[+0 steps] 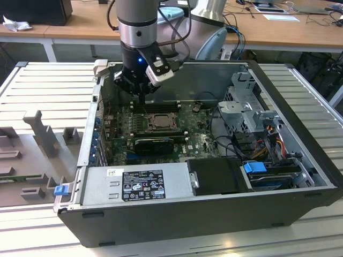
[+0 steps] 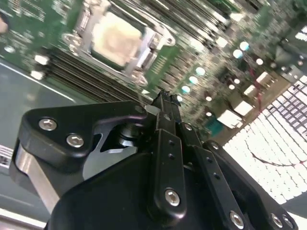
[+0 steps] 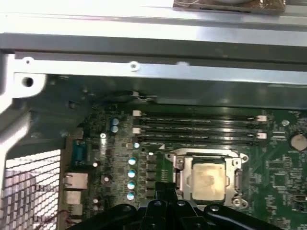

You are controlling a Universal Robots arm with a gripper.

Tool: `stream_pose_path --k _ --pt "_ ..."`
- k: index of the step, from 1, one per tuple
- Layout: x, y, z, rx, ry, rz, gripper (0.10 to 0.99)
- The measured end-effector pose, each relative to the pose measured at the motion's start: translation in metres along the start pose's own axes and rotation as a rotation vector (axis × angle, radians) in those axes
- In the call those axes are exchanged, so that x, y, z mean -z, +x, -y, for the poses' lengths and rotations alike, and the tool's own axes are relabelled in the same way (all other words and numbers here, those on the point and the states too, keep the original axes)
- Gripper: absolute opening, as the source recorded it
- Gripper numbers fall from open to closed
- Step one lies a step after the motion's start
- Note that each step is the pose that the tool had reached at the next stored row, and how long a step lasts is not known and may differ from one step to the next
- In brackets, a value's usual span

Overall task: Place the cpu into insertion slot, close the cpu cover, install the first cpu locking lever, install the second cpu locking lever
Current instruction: 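Install the first cpu locking lever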

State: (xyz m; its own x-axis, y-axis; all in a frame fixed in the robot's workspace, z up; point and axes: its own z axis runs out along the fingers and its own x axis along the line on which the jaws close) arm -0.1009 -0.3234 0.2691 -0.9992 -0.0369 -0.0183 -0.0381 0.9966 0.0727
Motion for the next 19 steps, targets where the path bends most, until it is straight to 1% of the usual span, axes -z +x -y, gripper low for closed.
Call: stream_pose_path --k 1,2,4,5,6,7,8,10,11,14,15,16,18,19 --pt "-0.0015 0.0076 -0.0002 0.0 0.0 0.0001 0.106" --pt "-0.0029 0.0103 -0.0009 0.0 0.0 0.0003 0.106" --pt "-0.0066 0.0119 -0.0045 0.0 0.0 0.0 0.106" --pt "-0.0096 0.0126 -0.0079 0.0 0.0 0.0 0.106" --pt "-0.0122 0.0127 -0.0129 0.0 0.0 0.0002 0.106" --pt "-0.0133 0.0128 -0.0186 -0.001 0.0 0.0001 0.106" --pt "-0.0138 0.0126 -0.0215 -0.001 0.0 0.0001 0.106" --pt "-0.0145 0.0115 -0.0258 -0.001 0.0 0.0001 0.106" --pt "-0.0145 0.01 -0.0263 0.0 0.0 0.0 0.106" --pt "-0.0147 0.0018 -0.0264 -0.001 0.0 0.0 0.106" --pt "-0.0148 -0.0039 -0.0263 -0.001 0.0 -0.0002 0.106" --pt "-0.0149 -0.0078 -0.0261 -0.001 0.0 -0.0003 0.106" --pt "-0.0154 -0.0262 -0.0254 -0.001 0.0 -0.0007 0.106" --pt "-0.0159 -0.034 -0.0251 -0.001 0.0 -0.0007 0.106"
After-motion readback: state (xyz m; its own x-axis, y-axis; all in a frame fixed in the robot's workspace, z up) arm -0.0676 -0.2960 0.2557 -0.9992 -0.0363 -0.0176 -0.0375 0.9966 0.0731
